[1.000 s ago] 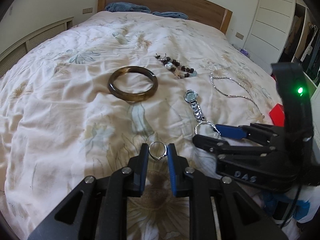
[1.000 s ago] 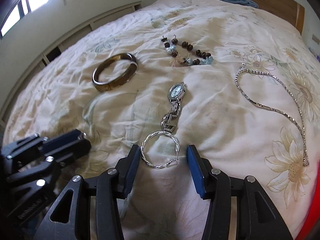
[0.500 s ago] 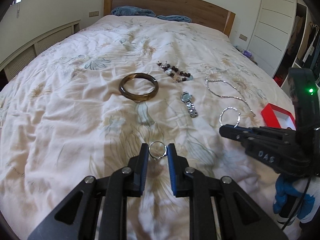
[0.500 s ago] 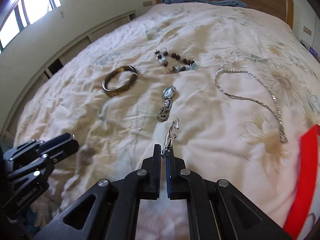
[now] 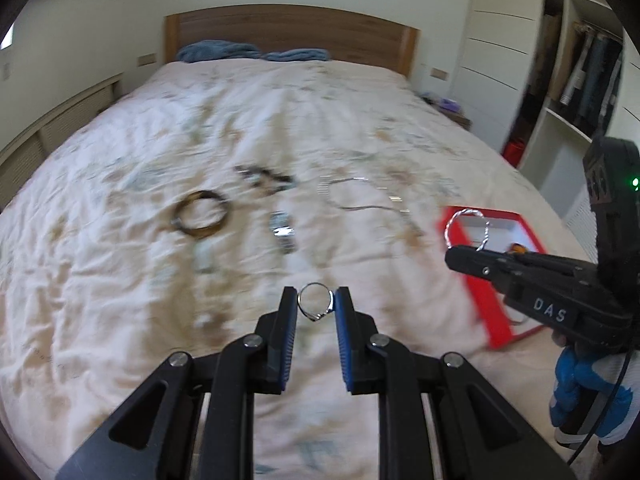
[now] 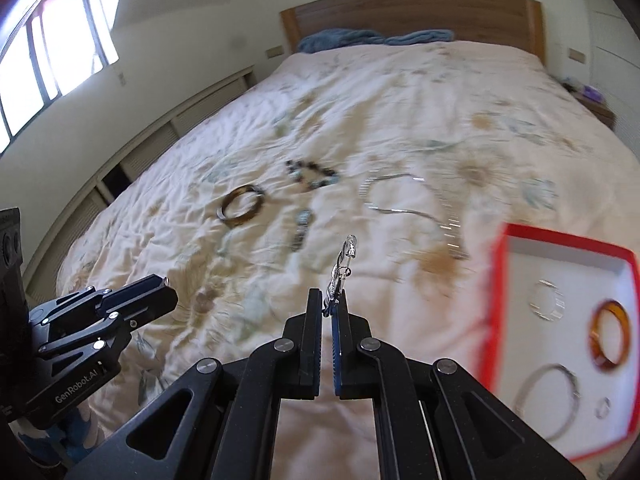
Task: Organize jewelry
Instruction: 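Carry the ring and hoop toward the red box with both tools, then lower the ring and hoop into the red box and open both tools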
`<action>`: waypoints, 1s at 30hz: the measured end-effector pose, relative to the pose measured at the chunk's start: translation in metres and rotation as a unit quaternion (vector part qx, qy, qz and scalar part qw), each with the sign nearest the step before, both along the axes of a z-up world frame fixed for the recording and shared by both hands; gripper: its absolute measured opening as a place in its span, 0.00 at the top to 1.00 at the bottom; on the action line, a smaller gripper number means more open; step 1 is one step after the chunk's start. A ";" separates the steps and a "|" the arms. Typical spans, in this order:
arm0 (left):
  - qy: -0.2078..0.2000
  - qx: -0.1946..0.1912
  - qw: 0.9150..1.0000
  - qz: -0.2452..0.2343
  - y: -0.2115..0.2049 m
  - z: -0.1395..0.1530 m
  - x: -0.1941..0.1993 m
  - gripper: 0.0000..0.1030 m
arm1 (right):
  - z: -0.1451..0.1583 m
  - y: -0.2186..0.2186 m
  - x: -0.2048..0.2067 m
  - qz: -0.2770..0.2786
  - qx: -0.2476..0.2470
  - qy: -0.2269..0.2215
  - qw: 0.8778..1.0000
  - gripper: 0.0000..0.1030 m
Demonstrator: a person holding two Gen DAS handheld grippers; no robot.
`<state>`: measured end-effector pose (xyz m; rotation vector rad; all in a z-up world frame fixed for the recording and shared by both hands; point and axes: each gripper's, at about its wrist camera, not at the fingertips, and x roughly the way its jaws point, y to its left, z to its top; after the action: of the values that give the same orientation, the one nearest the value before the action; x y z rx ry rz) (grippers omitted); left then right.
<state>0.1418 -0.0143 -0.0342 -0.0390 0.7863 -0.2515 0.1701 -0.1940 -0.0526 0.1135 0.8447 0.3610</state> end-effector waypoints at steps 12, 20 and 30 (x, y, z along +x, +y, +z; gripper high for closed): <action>0.049 -0.016 0.989 -0.137 -0.166 -0.020 0.037 0.83 | -0.034 -0.152 -0.001 -0.121 0.010 0.042 0.992 0.96; 0.082 0.005 0.983 -0.166 -0.242 -0.052 0.075 0.83 | -0.063 -0.212 0.023 -0.155 0.060 0.065 0.984 0.96; 0.105 0.030 0.981 -0.162 -0.263 -0.083 0.089 0.83 | -0.080 -0.238 0.025 -0.166 0.140 0.078 0.973 0.91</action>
<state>0.2304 -0.2771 -0.1172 0.1229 1.0107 -0.5389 0.1951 -0.4324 -0.1323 0.5450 0.9074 0.1537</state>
